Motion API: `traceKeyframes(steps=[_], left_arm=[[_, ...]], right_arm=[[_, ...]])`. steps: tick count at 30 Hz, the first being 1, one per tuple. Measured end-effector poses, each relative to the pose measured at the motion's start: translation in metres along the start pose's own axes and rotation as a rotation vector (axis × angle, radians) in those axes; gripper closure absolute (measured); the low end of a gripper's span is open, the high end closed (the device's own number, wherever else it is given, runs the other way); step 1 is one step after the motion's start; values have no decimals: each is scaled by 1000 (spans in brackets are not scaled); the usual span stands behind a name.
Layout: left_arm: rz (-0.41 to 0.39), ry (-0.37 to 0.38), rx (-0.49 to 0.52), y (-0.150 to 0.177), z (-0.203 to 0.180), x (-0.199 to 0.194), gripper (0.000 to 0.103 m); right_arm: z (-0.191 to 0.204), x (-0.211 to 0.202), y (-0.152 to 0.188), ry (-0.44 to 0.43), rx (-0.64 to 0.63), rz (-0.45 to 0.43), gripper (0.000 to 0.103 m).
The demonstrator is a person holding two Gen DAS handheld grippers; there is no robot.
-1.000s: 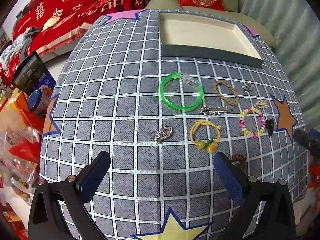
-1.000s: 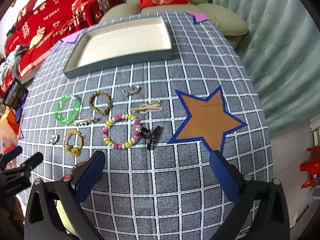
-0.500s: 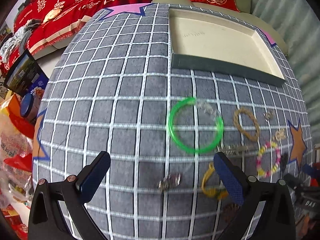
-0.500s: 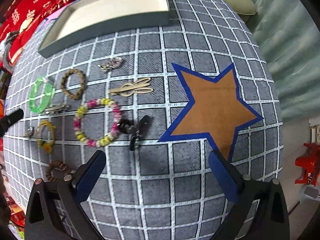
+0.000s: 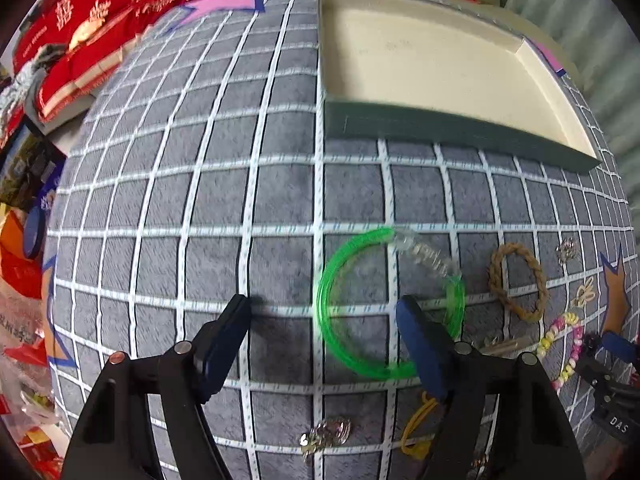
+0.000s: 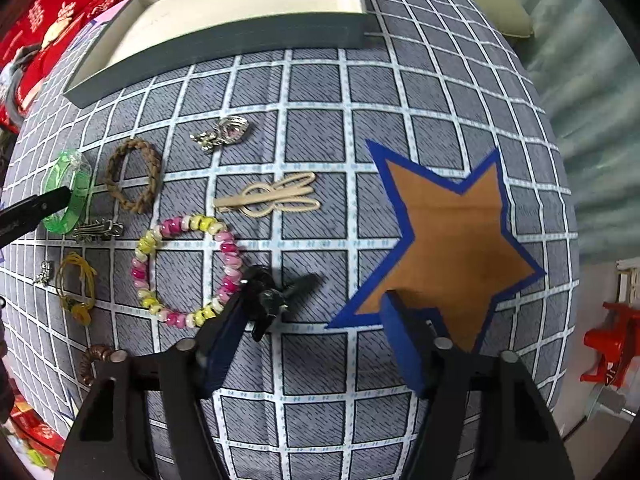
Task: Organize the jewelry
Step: 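Grasp the green bangle with the left tool while the right tool grasps the black claw clip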
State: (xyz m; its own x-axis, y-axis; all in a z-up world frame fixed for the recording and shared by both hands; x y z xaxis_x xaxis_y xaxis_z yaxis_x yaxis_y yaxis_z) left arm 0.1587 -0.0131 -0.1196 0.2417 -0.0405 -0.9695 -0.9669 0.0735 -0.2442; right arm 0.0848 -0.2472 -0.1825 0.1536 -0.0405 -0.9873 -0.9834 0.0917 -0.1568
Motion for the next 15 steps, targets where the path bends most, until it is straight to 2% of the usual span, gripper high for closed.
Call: traceKeyframes(steps=[1, 2, 3, 4, 5, 6, 7, 8, 15], left_arm=[[0, 2, 6, -2, -1, 1, 21], [-6, 5, 12, -2, -3, 0, 27], [-14, 9, 21, -3, -5, 0, 31], [-17, 12, 29, -3, -10, -2, 42], [-24, 18, 43, -3, -14, -4, 57], [-29, 18, 59, -4, -18, -6, 64], [-27, 19, 69, -6, -23, -5, 78], [-23, 27, 75, -7, -25, -5, 87], [-15, 87, 39, -8, -25, -13, 87]], right_arm=[[5, 0, -2, -2, -9, -5, 48], [14, -5, -4, -1, -16, -4, 60], [16, -5, -6, 2, -20, 2, 65], [18, -12, -8, 4, -17, 5, 65], [23, -16, -8, 1, -11, 6, 65], [24, -19, -8, 0, -4, 8, 65], [23, -20, -9, -2, 7, 9, 65], [22, -21, -12, -9, 19, 12, 65], [-2, -34, -23, -72, 91, 6, 65]])
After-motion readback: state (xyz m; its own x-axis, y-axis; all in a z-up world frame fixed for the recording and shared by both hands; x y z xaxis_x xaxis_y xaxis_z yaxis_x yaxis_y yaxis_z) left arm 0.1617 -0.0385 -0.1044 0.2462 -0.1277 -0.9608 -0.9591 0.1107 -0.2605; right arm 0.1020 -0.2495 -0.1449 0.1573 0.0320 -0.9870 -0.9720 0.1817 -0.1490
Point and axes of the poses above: each gripper's, at about its wrist camera, not at the fingertips, and x roughly the way its jaws point, z to its left, y to its underside, the point moved 3 cm from there along x, roughly the way its jaws point
